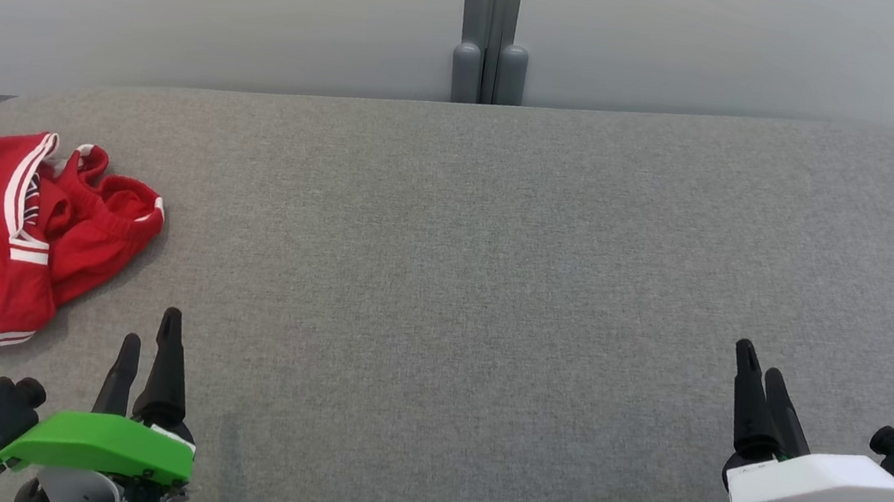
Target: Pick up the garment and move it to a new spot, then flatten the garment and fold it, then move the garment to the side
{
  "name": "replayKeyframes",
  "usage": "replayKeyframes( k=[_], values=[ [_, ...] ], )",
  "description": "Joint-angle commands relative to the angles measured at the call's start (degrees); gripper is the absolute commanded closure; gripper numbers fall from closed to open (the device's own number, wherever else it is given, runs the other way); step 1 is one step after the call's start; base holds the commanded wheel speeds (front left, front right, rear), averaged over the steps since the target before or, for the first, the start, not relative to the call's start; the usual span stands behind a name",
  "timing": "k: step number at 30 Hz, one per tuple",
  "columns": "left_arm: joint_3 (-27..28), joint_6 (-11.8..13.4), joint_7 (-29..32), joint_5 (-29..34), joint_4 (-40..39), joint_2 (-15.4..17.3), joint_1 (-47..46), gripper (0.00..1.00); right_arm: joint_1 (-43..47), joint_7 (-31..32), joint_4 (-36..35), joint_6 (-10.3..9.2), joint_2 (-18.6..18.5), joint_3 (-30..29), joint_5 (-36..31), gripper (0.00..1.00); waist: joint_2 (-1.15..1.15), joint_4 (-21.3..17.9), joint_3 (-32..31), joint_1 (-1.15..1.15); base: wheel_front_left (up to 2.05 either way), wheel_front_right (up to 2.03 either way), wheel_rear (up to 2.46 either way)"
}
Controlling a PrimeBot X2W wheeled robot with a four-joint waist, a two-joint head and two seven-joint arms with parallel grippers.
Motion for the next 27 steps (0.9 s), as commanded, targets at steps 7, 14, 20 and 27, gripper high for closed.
replayKeyframes(
  k=[7,14,20,27],
  values=[
    [-0.7,0.5,-1.6,6.5,-1.2,0.6,0.2,0.00,-1.2,-1.7,-1.0,0.02,-0.4,0.6,-6.4,0.00,0.00,0.2,-0.1,0.00,0.00,0.00,0.00],
    [-1.1,1.0,-2.7,11.3,-1.6,0.6,0.6,0.00,-1.1,-2.9,-0.9,0.03,-0.4,1.4,-10.6,0.00,0.00,0.4,-0.2,0.00,0.00,0.00,0.00],
    [-1.4,1.4,-3.7,15.1,-1.9,0.6,0.8,0.00,-1.2,-3.8,-1.1,0.03,-0.4,2.0,-14.3,0.00,0.00,0.6,-0.2,0.00,0.00,0.00,0.00],
    [-1.8,1.7,-4.9,19.7,-2.2,0.6,1.1,0.00,-1.4,-5.0,-1.1,0.03,-0.5,2.5,-19.3,0.00,0.00,0.6,-0.1,0.00,0.00,0.00,0.00]
  ],
)
